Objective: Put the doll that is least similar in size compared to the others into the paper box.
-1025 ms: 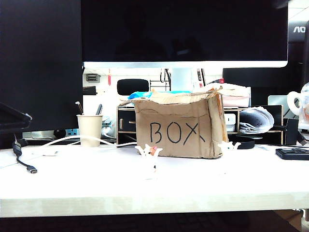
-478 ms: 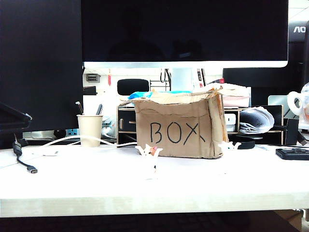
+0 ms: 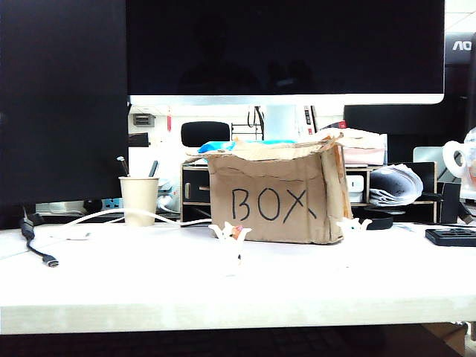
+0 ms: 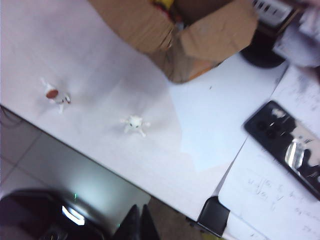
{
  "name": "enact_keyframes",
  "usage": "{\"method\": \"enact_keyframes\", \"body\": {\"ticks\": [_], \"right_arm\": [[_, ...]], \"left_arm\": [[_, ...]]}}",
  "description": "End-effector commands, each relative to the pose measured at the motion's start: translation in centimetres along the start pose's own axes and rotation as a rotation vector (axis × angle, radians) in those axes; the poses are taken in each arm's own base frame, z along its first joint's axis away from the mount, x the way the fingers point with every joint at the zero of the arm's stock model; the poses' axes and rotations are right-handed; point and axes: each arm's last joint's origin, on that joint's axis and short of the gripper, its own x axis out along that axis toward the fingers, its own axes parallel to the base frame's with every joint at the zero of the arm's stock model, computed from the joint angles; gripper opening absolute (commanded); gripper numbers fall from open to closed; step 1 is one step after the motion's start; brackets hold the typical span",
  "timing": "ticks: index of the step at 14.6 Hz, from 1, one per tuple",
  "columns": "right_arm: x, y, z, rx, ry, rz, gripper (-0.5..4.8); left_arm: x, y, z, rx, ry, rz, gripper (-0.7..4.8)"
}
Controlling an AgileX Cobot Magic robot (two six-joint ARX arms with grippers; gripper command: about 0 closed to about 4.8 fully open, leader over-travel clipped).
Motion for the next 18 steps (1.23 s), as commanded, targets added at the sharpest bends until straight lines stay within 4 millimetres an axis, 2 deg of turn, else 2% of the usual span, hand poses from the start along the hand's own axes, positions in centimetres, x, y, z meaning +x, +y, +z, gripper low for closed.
{"method": "enact_keyframes", "body": {"ticks": [1, 4, 6, 9, 12, 18], "right_arm": [[-2.1, 0.1, -0.6, 0.006, -0.096, -0.011, -0.05], [-5.0, 0.3, -2.2, 0.009, -0.209, -0.031, -0.05], [-7.8, 0.3, -4.1, 0.039, -0.318, -0.096, -0.05], [-10.0, 0.7, -6.0, 0.084, -0.408, -0.198, -0.05], [-10.8, 1.0, -6.8, 0.095, -0.443, -0.23, -0.05], [-10.9, 1.1, -6.9, 0.095, -0.447, -0.233, -0.05]], "left_arm": [[-0.2, 1.3, 0.0, -0.002, 0.0, 0.131, -0.05], [-0.5, 2.3, -0.1, -0.008, 0.008, 0.245, -0.05], [-0.8, 3.2, -0.1, -0.013, 0.014, 0.344, -0.05], [-1.4, 4.3, -0.2, -0.018, 0.022, 0.462, -0.05], [-1.7, 4.8, -0.3, -0.022, 0.027, 0.53, -0.05], [-1.7, 4.8, -0.3, -0.022, 0.026, 0.528, -0.05]]}}
